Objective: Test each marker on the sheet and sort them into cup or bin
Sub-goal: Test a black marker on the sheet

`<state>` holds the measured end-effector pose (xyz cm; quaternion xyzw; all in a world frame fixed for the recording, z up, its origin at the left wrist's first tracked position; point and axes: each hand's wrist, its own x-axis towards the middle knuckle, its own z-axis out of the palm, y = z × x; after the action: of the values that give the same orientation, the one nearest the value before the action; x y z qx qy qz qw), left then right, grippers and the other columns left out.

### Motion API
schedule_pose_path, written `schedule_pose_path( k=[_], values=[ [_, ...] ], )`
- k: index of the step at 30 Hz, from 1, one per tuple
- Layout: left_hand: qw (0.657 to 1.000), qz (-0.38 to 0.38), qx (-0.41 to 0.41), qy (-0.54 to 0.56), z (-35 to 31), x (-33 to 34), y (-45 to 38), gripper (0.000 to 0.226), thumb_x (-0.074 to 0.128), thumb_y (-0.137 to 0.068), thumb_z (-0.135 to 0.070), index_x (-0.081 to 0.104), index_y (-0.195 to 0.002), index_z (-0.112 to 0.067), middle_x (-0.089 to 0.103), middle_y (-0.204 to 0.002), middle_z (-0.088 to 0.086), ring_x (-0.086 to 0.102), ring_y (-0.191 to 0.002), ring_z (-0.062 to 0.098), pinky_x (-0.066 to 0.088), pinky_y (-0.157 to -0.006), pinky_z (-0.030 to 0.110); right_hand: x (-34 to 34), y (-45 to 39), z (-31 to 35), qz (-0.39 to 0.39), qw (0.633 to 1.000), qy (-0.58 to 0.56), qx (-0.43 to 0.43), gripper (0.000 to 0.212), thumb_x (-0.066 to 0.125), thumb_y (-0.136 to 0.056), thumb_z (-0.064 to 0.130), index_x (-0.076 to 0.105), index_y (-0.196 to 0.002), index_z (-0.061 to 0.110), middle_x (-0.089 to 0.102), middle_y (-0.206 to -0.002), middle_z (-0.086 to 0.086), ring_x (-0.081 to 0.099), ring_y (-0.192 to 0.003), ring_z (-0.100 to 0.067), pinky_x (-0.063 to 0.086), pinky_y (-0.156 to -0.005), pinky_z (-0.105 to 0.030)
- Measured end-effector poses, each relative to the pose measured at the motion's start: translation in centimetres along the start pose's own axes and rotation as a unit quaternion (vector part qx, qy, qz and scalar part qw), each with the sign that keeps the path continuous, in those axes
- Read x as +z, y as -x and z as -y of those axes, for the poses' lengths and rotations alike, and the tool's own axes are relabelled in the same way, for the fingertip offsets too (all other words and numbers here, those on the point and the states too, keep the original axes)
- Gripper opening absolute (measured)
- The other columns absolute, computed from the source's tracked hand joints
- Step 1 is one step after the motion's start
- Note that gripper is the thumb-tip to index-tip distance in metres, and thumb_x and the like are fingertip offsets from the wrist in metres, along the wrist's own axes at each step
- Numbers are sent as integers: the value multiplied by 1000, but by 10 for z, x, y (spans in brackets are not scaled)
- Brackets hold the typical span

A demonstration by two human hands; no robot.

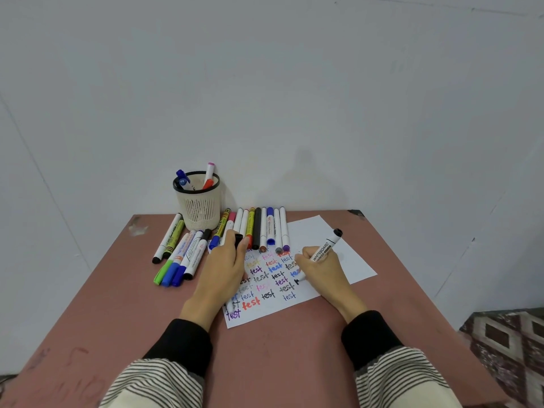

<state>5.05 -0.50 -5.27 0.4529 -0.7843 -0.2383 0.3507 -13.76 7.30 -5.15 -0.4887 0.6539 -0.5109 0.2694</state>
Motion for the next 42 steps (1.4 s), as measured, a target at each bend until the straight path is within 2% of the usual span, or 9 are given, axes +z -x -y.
schedule_pose_path(
  k=[3, 8, 18, 24, 30, 35, 42],
  values=[
    [1000, 0, 0, 0, 0, 0, 0, 30, 30, -99, -51, 42, -96, -23, 59, -69, 5, 63, -60, 16, 51, -59, 47, 1, 1, 0, 12, 1000, 3, -6, 41, 57, -89, 6, 31, -58, 12, 22, -55, 1, 19, -47, -8, 20, -43, -17],
    [1000, 0, 2, -5, -2, 0, 1, 36, 27, -95, -55, 41, -95, -23, 58, -68, 5, 63, -60, 16, 51, -59, 45, 0, 1, 3, -21, 1000, 2, -9, 49, 55, -87, 2, 23, -56, 21, 21, -52, 5, 18, -47, -7, 20, -42, -16],
    [1000, -2, 2, -10, -1, -1, 0, 42, 23, -91, -60, 42, -97, -22, 58, -68, 4, 63, -61, 17, 52, -59, 45, -1, 2, 4, -9, 1000, 10, 0, 48, 53, -86, 0, 22, -56, 21, 20, -50, 7, 18, -45, -6, 19, -44, -18],
    [1000, -8, 10, -14, -3, 0, 1, 38, 25, -94, -56, 42, -96, -21, 55, -65, 3, 61, -60, 18, 50, -58, 43, -1, 1, 6, -33, 999, 3, -2, 48, 50, -86, -2, 22, -55, 21, 20, -48, 10, 17, -44, -4, 17, -42, -16],
    [1000, -4, 0, -10, -1, -1, 0, 44, 25, -93, -57, 43, -102, -18, 58, -67, 4, 63, -61, 17, 51, -58, 44, -6, 0, 5, -36, 999, -1, -11, 49, 53, -88, -2, 22, -56, 21, 20, -50, 7, 17, -44, -4, 19, -41, -14],
    [1000, -2, 3, -16, -1, 0, 0, 33, 29, -98, -51, 42, -100, -21, 57, -67, 3, 63, -61, 17, 52, -58, 44, -4, 1, 4, -29, 999, 12, -13, 49, 53, -90, 1, 23, -57, 21, 20, -50, 7, 17, -44, -4, 17, -42, -15],
    [1000, 2, 0, -22, -2, 0, 0, 30, 30, -100, -48, 42, -100, -21, 58, -67, 3, 64, -61, 14, 52, -58, 41, -4, 0, 4, -32, 999, 18, 0, 48, 49, -87, -2, 22, -56, 21, 20, -49, 9, 17, -43, -4, 18, -42, -14]
  ],
)
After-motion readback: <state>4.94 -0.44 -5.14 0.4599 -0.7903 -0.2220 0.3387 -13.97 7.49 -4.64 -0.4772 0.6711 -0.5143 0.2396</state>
